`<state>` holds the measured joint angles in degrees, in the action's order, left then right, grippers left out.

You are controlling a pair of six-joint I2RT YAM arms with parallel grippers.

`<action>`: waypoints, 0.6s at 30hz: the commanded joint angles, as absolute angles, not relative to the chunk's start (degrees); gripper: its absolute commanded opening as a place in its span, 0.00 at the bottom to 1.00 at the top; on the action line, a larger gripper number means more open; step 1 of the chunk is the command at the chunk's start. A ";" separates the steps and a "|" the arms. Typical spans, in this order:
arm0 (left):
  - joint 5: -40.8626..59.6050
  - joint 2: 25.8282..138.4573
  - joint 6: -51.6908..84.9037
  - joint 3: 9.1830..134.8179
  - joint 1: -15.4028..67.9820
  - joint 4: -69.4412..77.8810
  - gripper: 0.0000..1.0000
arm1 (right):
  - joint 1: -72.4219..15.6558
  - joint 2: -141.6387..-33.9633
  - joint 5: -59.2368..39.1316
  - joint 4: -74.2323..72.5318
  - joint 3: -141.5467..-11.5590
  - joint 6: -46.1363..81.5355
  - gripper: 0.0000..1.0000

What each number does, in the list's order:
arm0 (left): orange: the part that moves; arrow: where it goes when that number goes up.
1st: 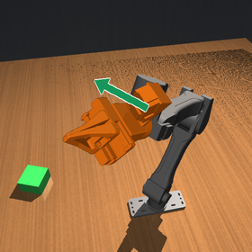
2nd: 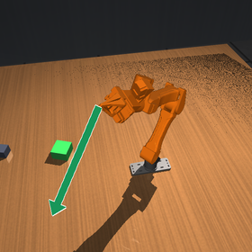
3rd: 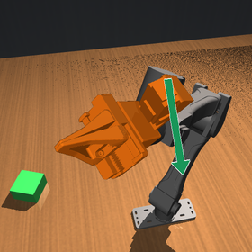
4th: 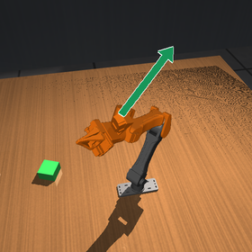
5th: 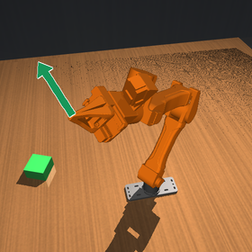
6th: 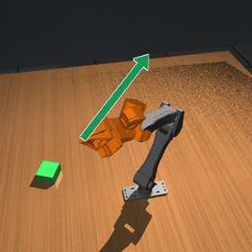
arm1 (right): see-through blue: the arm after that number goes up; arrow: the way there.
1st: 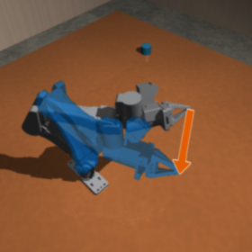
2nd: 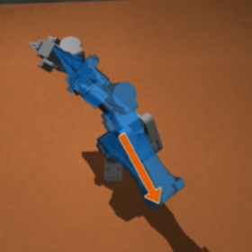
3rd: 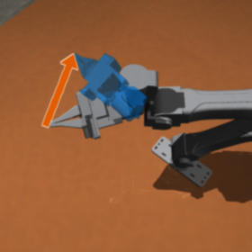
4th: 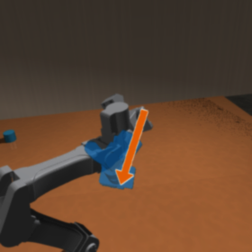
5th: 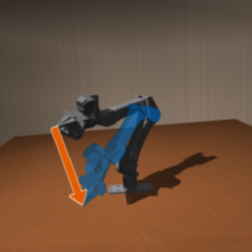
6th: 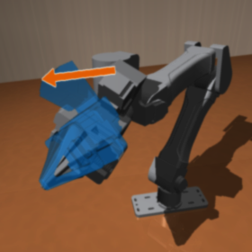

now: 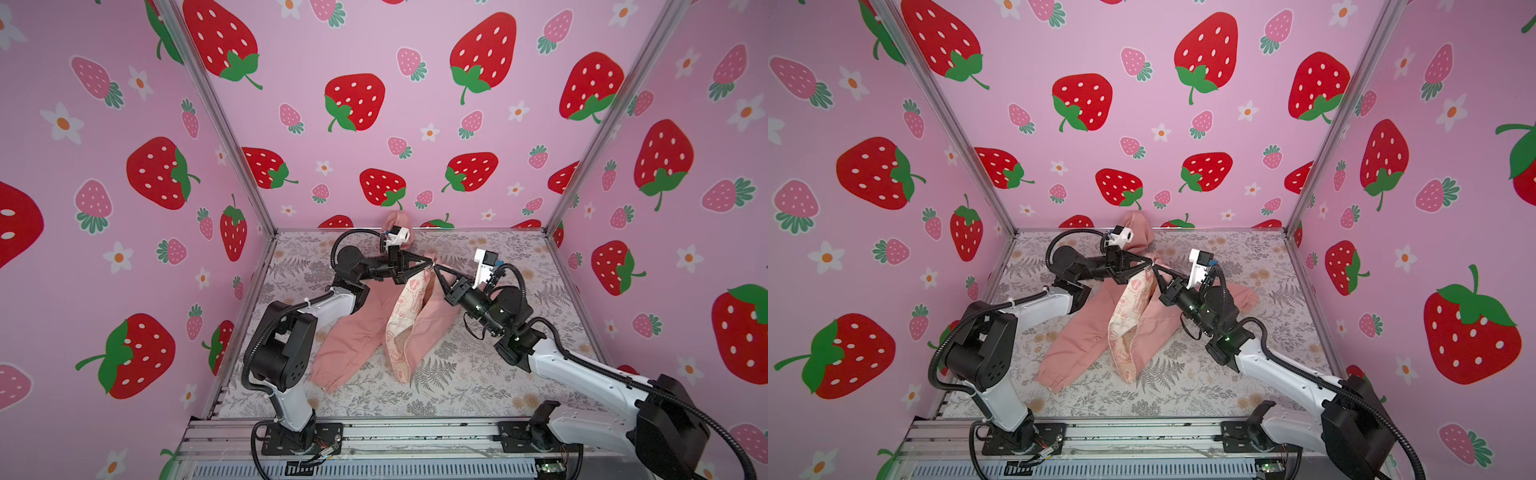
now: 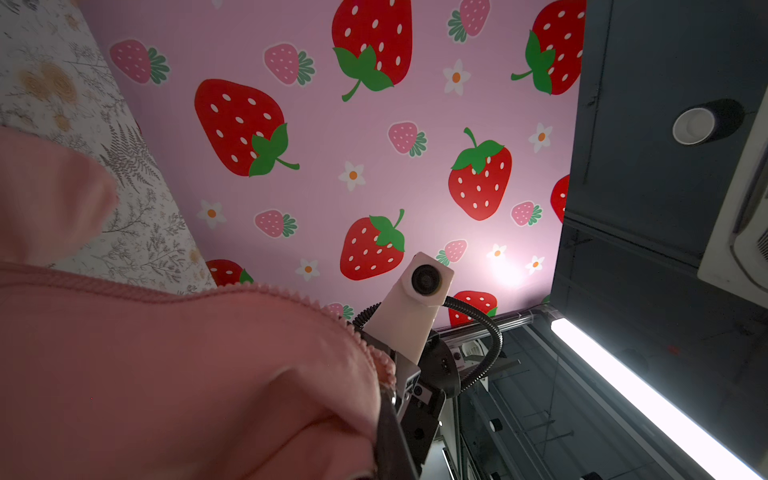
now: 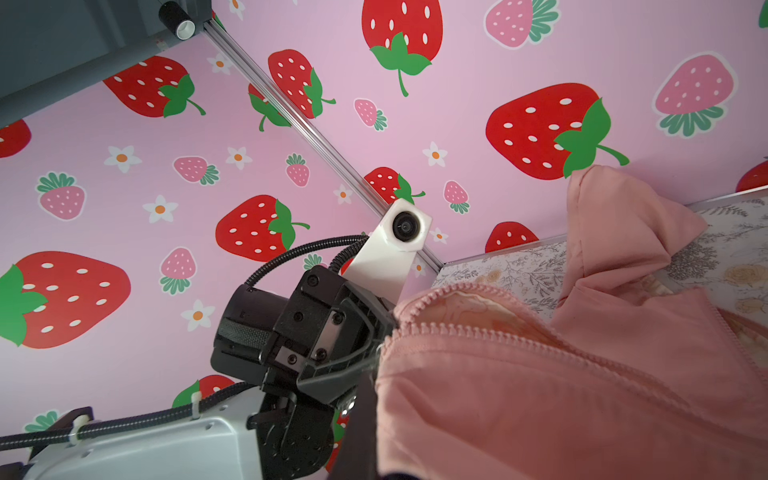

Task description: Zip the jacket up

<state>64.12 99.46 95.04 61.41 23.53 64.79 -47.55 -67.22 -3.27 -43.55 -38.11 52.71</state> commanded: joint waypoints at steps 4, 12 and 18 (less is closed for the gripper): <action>48.80 93.73 79.49 62.88 21.55 46.66 0.00 | -50.92 -67.74 -12.14 -37.33 -37.92 52.14 0.00; 47.69 92.08 75.14 62.34 21.85 42.54 0.00 | -51.53 -68.73 -11.58 -37.04 -37.41 52.30 0.00; 46.98 89.77 70.44 62.57 21.90 37.02 0.00 | -52.78 -69.82 -10.65 -37.94 -37.24 52.56 0.00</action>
